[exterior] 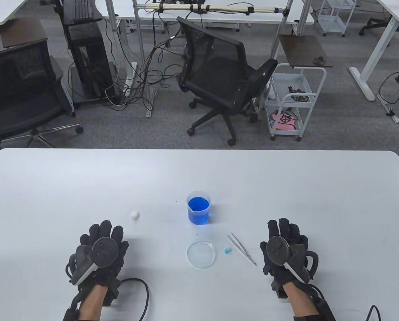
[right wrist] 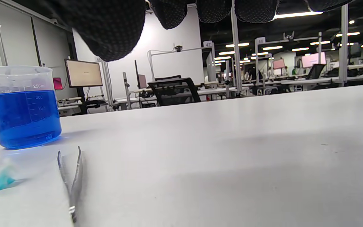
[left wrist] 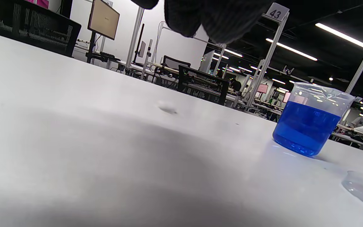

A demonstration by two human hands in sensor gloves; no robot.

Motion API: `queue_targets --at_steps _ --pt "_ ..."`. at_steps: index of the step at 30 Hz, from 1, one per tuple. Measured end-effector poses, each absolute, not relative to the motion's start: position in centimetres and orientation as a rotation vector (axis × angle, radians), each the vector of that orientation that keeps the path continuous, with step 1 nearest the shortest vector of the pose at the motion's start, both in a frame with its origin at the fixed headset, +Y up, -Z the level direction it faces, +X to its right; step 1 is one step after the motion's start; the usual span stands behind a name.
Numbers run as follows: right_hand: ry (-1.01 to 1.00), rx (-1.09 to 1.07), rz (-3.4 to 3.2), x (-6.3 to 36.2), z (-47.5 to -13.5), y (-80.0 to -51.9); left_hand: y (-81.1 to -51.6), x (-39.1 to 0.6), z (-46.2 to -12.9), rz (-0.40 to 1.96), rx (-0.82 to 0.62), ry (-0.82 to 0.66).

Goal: Dip tweezers-held cotton tuft into dye solution and dot onto culture dish

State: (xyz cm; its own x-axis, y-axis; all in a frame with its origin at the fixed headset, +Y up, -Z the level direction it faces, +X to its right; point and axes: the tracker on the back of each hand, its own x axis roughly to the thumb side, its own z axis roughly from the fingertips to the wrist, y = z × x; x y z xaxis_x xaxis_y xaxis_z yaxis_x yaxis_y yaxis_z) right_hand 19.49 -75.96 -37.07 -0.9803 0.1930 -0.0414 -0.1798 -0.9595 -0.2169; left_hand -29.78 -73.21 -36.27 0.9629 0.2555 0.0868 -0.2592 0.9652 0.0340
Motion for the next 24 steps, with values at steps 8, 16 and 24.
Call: queue_targets --at_steps 8,16,24 --pt "-0.359 -0.107 2.948 19.8 -36.6 -75.7 -72.9 -28.6 -35.9 0.215 0.048 -0.108" --pt "-0.299 -0.142 2.96 19.4 -36.5 -76.1 -73.0 -28.9 -35.5 0.244 0.078 -0.109" --pt "-0.26 -0.198 2.93 20.3 -36.9 -76.3 -73.2 -29.0 -35.6 0.273 0.074 -0.097"
